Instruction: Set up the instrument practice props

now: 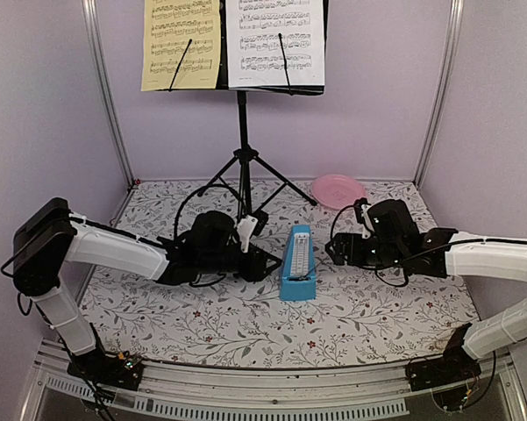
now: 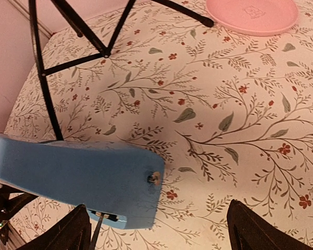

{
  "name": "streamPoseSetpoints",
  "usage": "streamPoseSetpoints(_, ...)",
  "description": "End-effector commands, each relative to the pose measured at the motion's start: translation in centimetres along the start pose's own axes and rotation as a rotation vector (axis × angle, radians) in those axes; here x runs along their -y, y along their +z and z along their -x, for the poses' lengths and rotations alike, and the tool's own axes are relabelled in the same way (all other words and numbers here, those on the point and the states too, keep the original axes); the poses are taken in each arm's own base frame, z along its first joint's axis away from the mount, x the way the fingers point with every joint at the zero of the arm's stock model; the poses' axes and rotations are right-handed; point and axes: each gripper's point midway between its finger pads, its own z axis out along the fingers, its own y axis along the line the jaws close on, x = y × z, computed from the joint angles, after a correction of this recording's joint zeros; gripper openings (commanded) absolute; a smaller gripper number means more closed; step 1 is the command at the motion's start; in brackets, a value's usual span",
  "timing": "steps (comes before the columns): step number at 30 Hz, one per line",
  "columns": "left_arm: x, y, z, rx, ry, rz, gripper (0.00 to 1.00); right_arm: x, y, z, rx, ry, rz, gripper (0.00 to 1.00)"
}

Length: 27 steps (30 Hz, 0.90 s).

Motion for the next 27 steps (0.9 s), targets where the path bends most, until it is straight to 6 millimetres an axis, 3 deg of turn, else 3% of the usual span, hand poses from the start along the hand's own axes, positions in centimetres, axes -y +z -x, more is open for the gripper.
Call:
streamPoseSetpoints(1, 0.2, -1.2, 1.6, 0.039, 0.022, 0.001, 0.55, 3.9, 0.1, -1.3, -0.045, 0.054, -0.082, 0.91)
streamPoseSetpoints(8, -0.3, -2.3, 1.2, 0.041, 0.013, 0.02, 0.55, 7.0, -1.5, -1.0, -0.037, 0.114, -0.122, 0.92)
streamPoseSetpoints(15, -1.4, -3.6, 1.2, 0.056, -0.007, 0.05, 0.55, 13.0, -4.1, -0.2, 0.003, 0.261, -0.187, 0.94)
streamPoseSetpoints(17, -1.9, -4.4, 1.5, 0.074, -0.017, 0.069, 0.55, 13.8, -4.5, 0.1, 0.01, 0.295, -0.172, 0.95)
streamPoseSetpoints(21, -3.4, -6.7, 2.9, 0.137, -0.045, 0.111, 0.55, 12.9, -4.8, 1.3, 0.01, 0.286, -0.104, 0.99)
streamPoseSetpoints(27, -5.8, -9.6, 3.1, 0.174, -0.091, 0.173, 0.58, 10.6, -4.6, 2.8, -0.01, 0.25, 0.004, 0.99)
